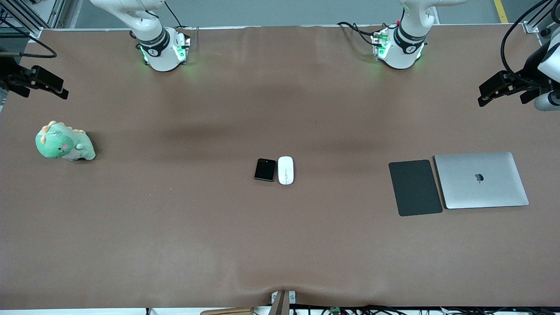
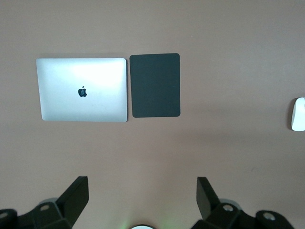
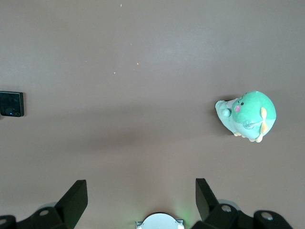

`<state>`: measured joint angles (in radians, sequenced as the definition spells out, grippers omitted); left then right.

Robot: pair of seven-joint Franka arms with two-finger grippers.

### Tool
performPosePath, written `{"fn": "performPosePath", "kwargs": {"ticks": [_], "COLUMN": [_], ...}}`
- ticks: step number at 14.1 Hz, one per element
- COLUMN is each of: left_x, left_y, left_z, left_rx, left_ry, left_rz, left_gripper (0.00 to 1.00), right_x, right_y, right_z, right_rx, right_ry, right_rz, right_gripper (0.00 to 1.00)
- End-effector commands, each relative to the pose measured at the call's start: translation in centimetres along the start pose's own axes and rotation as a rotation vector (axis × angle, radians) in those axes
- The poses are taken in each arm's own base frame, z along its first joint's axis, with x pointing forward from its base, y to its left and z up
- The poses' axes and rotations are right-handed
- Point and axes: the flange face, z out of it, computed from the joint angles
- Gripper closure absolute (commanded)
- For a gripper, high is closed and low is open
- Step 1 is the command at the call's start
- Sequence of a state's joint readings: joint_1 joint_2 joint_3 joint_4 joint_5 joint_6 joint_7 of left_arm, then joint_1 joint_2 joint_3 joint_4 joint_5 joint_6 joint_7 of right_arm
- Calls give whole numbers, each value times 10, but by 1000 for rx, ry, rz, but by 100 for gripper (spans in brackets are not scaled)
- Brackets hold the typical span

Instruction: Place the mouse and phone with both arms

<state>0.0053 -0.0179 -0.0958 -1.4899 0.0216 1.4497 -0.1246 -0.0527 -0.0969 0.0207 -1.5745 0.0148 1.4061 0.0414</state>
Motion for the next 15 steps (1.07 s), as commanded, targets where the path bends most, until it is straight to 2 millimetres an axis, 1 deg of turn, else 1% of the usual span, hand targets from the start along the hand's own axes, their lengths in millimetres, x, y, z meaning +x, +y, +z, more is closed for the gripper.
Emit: {"fn": "performPosePath", "kwargs": {"ticks": [1, 2, 3, 5, 6, 7, 8, 9, 10, 12, 14, 15], "left_x": [0, 0, 0, 0, 0, 3, 6, 6, 6, 8, 12, 12], "left_y": [0, 0, 1, 6, 6, 7, 4, 6, 6, 17, 48, 67], "left_z": [-4, -3, -3, -2, -3, 2, 3, 0, 2, 9, 25, 33], "left_rx": [-16, -16, -16, -11, -7, -5, -9, -14, -18, -18, -14, -11], "left_ry": [0, -1, -1, -2, 0, -9, -9, -4, -9, -24, -54, -68], "left_rz": [-6, -7, -4, -3, -2, 3, -2, -6, -4, 11, 10, 16], "left_gripper": [0, 0, 0, 0, 0, 0, 0, 0, 0, 0, 0, 0], "right_x": [-18, -23, -18, -2, 0, 3, 6, 9, 8, 4, 7, 13], "right_y": [1, 2, 2, 3, 6, 18, 30, 32, 31, 25, 20, 19], "right_z": [-19, -26, -26, -11, -10, -13, -15, -11, -8, -7, 4, 12], "right_rx": [0, 1, 3, 15, 13, 12, 15, 15, 16, 16, 17, 17], "right_ry": [28, 47, 65, 65, 72, 98, 123, 114, 99, 77, 48, 37], "right_rz": [12, 13, 4, -43, -70, -49, -37, -33, -35, -43, -43, -44], "right_gripper": [0, 0, 0, 0, 0, 0, 0, 0, 0, 0, 0, 0]}}
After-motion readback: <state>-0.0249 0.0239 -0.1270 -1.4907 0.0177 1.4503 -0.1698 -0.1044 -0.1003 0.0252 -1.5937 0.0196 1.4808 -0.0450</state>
